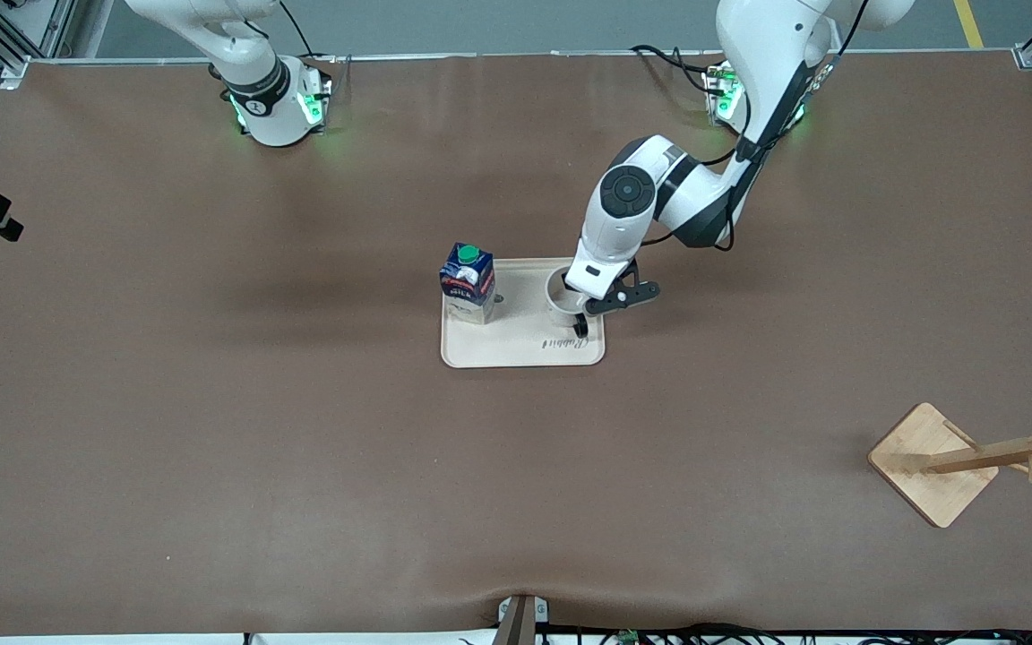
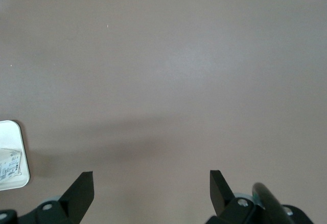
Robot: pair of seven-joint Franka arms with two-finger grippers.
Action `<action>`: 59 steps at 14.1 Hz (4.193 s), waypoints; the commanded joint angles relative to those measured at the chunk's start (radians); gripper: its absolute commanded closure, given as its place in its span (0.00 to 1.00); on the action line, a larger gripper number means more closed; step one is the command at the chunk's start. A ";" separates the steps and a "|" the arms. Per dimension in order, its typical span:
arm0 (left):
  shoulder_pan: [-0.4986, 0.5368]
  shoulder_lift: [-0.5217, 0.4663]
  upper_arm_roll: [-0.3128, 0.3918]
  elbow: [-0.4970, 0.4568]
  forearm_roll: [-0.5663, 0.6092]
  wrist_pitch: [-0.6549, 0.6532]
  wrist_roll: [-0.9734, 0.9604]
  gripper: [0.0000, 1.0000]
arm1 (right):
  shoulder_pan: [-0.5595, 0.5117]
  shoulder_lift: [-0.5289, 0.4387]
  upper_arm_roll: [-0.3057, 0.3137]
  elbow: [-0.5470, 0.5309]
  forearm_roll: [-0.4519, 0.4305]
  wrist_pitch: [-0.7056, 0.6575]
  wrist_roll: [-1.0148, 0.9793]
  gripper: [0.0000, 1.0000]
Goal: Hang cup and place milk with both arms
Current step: 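Lower the left gripper and grasp the white mug by its rim, then carry the mug with the left gripper toward the wooden mug stand, then hang the mug on a stand peg while the right gripper grasps the milk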
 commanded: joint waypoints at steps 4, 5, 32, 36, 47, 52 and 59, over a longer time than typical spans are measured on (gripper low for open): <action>0.070 -0.078 0.009 0.047 0.068 -0.022 0.021 1.00 | -0.021 0.001 0.012 0.007 0.020 -0.008 0.003 0.00; 0.093 -0.093 0.009 0.066 0.069 -0.043 0.047 1.00 | -0.019 0.001 0.013 0.007 0.020 -0.008 0.003 0.00; 0.691 -0.158 0.009 0.398 0.075 -0.371 0.977 1.00 | 0.416 0.100 0.021 -0.038 0.178 0.028 0.514 0.00; 0.717 -0.172 0.015 0.482 0.075 -0.497 0.986 1.00 | 0.574 0.128 0.021 -0.174 0.170 0.198 0.763 0.00; 0.851 -0.170 0.014 0.495 0.068 -0.519 1.177 1.00 | 0.821 0.334 0.021 -0.189 0.121 0.475 1.156 0.00; 0.881 -0.170 0.014 0.496 0.058 -0.519 1.233 1.00 | 0.861 0.404 0.019 -0.192 0.113 0.522 1.217 0.00; 0.929 -0.161 0.012 0.496 0.028 -0.519 1.297 1.00 | 0.834 0.397 0.009 -0.145 0.124 0.495 1.247 1.00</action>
